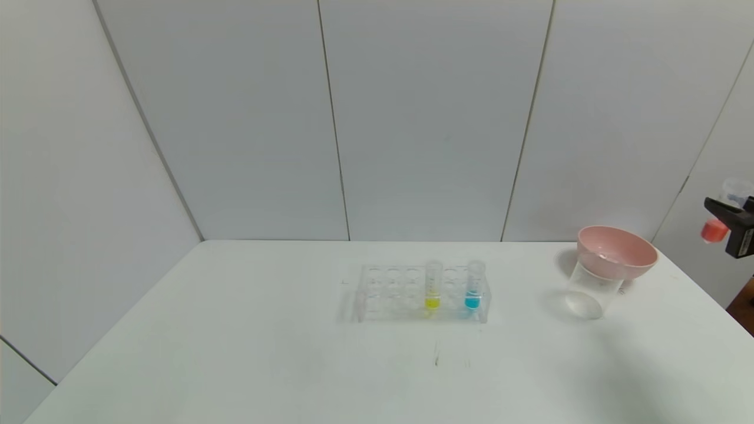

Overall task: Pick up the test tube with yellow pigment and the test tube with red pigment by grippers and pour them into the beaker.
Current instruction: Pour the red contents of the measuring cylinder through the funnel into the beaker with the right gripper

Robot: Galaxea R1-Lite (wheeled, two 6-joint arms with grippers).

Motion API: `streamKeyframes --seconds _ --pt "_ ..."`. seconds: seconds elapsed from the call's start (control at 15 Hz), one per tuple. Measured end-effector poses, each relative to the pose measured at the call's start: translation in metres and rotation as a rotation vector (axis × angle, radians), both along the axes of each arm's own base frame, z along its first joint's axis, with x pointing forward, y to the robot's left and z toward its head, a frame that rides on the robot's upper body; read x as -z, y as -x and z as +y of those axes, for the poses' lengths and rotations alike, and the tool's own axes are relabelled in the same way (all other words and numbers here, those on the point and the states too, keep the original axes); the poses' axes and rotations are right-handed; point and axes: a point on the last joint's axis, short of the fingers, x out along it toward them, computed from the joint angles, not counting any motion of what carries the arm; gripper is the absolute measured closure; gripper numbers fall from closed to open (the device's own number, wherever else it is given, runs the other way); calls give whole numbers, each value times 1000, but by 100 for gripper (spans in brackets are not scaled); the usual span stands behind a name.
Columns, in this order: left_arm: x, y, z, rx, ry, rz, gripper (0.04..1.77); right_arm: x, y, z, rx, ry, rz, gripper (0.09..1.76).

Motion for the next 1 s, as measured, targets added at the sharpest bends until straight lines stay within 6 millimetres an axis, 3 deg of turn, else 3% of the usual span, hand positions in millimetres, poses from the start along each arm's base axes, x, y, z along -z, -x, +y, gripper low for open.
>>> streamKeyframes --seconds 0.33,0.67,1.0 --pt "0 0 0 0 0 0 5 22 -10 3 -51 300 61 135" --pt "0 0 0 0 0 0 5 39 -36 24 -85 430 99 135" --pt "0 0 0 0 0 0 5 50 -50 24 -111 654 112 135"
